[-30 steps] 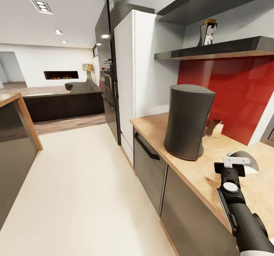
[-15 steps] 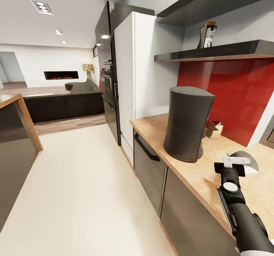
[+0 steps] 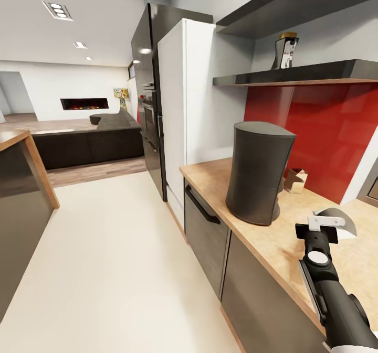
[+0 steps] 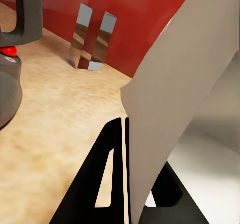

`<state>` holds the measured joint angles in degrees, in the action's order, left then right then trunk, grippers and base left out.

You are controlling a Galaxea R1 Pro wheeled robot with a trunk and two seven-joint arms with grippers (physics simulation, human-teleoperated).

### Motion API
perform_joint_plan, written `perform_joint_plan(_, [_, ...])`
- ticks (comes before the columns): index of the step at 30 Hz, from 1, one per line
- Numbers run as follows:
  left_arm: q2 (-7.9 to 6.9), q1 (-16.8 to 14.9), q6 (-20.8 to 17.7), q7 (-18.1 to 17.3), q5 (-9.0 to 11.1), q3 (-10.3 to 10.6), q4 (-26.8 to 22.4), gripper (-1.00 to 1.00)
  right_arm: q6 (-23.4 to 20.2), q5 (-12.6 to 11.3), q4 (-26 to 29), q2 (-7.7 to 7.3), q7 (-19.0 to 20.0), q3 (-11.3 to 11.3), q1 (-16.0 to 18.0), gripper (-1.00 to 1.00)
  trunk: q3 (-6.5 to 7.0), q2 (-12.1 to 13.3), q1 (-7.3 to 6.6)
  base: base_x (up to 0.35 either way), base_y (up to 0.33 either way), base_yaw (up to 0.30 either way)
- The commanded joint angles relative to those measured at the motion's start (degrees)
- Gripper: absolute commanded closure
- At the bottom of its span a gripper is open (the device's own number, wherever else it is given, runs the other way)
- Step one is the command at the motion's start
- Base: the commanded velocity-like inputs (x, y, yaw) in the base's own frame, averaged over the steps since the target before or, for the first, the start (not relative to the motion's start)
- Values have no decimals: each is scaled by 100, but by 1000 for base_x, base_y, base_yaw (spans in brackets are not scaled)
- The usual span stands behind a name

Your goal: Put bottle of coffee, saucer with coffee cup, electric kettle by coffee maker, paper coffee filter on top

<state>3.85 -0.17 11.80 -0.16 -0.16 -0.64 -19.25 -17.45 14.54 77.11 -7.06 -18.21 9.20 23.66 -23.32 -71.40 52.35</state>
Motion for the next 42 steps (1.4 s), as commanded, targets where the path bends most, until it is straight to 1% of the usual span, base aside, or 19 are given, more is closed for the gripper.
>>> perform_joint_plan(1, [1, -1, 15, -2, -2, -7, 0, -100, -48, 49, 7, -1, -7, -5, 3, 100, -6, -4, 0, 0, 0, 0])
perform_joint_plan(4, [1, 0, 15, -2, -2, -7, 0, -100, -48, 49, 12, -3, -7, -6, 4, 100, 48, 117, -66, 0, 0, 0])
perform_joint_plan(7, [1, 0, 15, -2, -2, -7, 0, -100, -48, 49, 14, -3, -7, -6, 4, 100, 48, 117, -66, 0, 0, 0])
perform_joint_plan(11, [1, 0, 15, -2, -2, -7, 0, -100, -48, 49, 13, -5, -7, -6, 6, 100, 120, 277, -154, 0, 0, 0])
perform_joint_plan(14, [1, 0, 15, -2, -2, -7, 0, -100, -48, 49, 14, -5, -7, -6, 5, 100, 120, 277, -154, 0, 0, 0])
perform_joint_plan(17, [1, 0, 15, -2, -2, -7, 0, -100, -48, 49, 10, -5, -7, -6, 3, 100, 173, 397, -220, 0, 0, 0])
perform_joint_plan(25, [1, 0, 15, -2, -2, -7, 0, -100, -48, 49, 8, -6, -7, -6, 4, 100, 173, 397, -220, 0, 0, 0])
perform_joint_plan(27, [1, 0, 15, -2, -2, -7, 0, -100, -48, 49, 7, -6, -7, -6, 5, 100, 209, 478, -264, 0, 0, 0])
perform_joint_plan(42, [1, 0, 15, -2, -2, -7, 0, -100, -48, 49, 14, -6, 0, -3, 2, 100, 209, 478, -264, 0, 0, 0])
